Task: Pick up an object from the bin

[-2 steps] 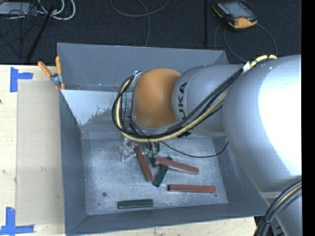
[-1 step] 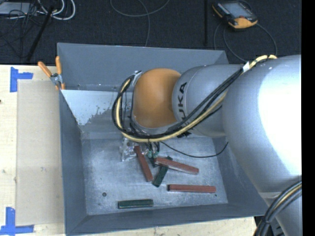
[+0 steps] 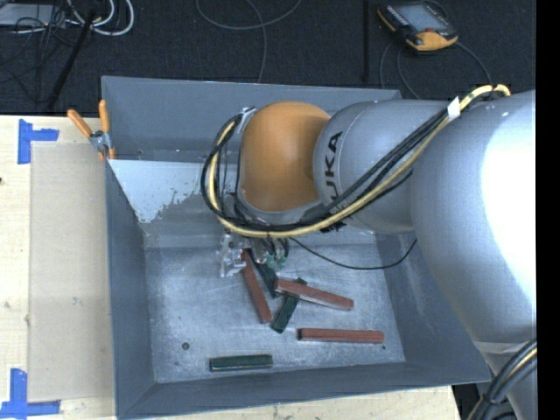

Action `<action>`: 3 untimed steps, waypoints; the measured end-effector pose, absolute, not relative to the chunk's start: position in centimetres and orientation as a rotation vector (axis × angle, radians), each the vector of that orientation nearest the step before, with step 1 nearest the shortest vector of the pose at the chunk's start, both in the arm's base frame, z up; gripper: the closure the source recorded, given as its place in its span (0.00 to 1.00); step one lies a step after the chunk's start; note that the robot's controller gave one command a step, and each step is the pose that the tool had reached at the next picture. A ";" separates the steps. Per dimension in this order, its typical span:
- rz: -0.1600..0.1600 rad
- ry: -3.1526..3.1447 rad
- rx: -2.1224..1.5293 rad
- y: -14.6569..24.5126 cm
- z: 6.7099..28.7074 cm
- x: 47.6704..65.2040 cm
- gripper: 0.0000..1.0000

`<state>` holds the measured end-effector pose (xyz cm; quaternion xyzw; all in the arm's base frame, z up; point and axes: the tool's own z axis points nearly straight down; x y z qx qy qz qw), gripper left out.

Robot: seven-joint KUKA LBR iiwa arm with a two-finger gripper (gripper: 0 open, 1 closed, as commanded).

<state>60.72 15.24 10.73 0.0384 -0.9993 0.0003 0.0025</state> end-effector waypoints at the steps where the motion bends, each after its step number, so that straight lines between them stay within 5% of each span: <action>1: -0.002 -3.144 0.123 15.4 14.7 61.3 1.00; 2: -0.001 -3.130 0.267 13.5 13.7 62.0 0.00; 3: -0.001 -3.130 0.266 13.5 13.7 62.0 0.00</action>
Offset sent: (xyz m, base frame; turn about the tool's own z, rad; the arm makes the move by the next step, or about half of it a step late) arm 0.0123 -0.0172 0.0301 -0.0958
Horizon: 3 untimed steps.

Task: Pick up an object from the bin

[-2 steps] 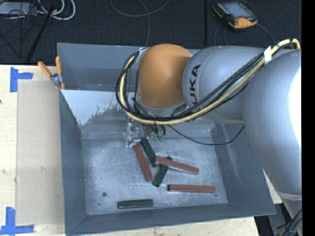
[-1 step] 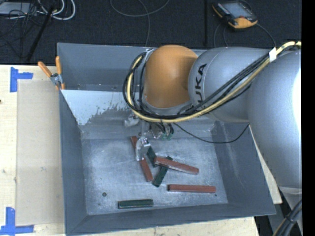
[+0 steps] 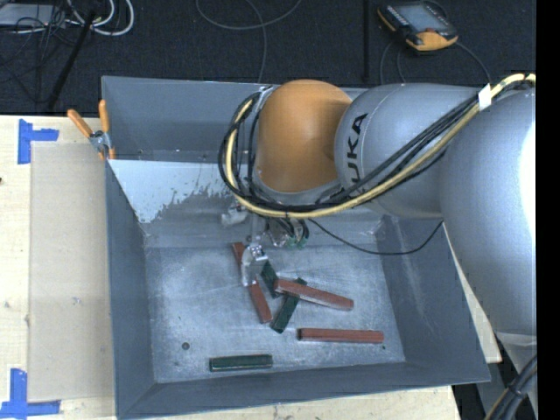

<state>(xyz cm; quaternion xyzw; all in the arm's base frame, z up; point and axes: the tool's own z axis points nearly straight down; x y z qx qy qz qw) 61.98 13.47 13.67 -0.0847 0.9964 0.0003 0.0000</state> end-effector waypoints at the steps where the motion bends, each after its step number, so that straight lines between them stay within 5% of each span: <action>1: 0.006 3.063 -0.445 8.0 8.5 61.8 1.00; 2: 0.000 3.093 -0.449 7.7 8.1 61.2 0.00; 3: 0.001 3.090 -0.447 7.7 8.1 61.2 0.00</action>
Offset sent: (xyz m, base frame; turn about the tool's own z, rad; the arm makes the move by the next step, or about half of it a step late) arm 0.0000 0.0000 0.0000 0.0000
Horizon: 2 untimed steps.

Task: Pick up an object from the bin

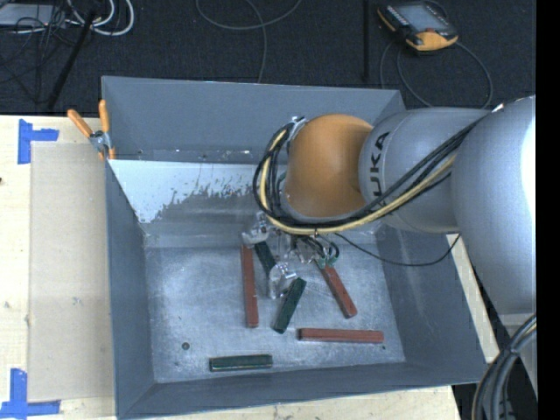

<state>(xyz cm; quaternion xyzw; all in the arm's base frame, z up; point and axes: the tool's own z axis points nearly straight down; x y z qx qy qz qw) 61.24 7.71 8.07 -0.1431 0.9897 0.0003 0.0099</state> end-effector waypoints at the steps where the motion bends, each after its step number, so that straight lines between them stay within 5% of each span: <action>1: -0.009 2.902 -1.096 9.7 8.3 61.7 1.00; 2: -0.011 2.929 -1.105 9.3 8.1 61.2 0.00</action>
Offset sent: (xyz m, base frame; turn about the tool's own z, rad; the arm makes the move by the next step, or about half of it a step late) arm 0.0000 0.0000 0.0000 0.0000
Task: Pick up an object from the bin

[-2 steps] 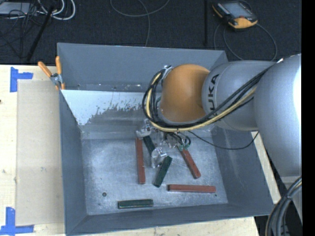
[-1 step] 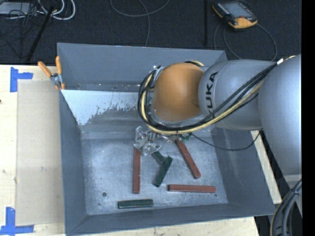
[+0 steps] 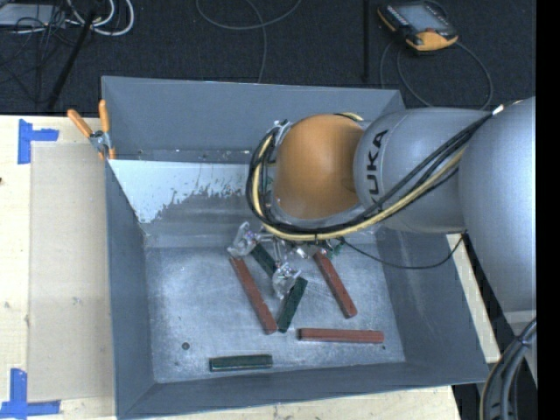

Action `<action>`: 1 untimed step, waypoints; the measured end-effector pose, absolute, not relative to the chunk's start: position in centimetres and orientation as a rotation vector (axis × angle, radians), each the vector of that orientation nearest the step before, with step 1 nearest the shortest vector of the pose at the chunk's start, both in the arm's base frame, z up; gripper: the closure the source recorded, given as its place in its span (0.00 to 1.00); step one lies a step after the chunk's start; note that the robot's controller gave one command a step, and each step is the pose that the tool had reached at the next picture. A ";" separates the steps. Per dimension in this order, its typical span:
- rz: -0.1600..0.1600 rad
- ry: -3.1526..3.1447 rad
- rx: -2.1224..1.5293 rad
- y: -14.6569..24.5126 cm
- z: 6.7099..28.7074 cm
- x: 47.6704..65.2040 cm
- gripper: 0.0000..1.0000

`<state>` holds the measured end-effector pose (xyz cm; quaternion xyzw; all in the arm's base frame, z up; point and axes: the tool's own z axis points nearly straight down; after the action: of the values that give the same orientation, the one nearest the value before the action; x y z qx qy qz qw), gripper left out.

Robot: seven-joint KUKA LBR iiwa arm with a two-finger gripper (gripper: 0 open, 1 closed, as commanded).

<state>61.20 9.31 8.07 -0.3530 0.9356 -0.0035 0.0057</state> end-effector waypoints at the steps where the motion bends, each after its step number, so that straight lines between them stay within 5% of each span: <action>1: -0.008 2.926 -1.101 9.4 8.1 61.2 0.00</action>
Offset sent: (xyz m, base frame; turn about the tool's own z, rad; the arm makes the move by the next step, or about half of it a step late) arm 0.0071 0.0198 0.0305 -0.5693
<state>61.25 9.39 8.06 -0.3522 0.9359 -0.0026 0.0078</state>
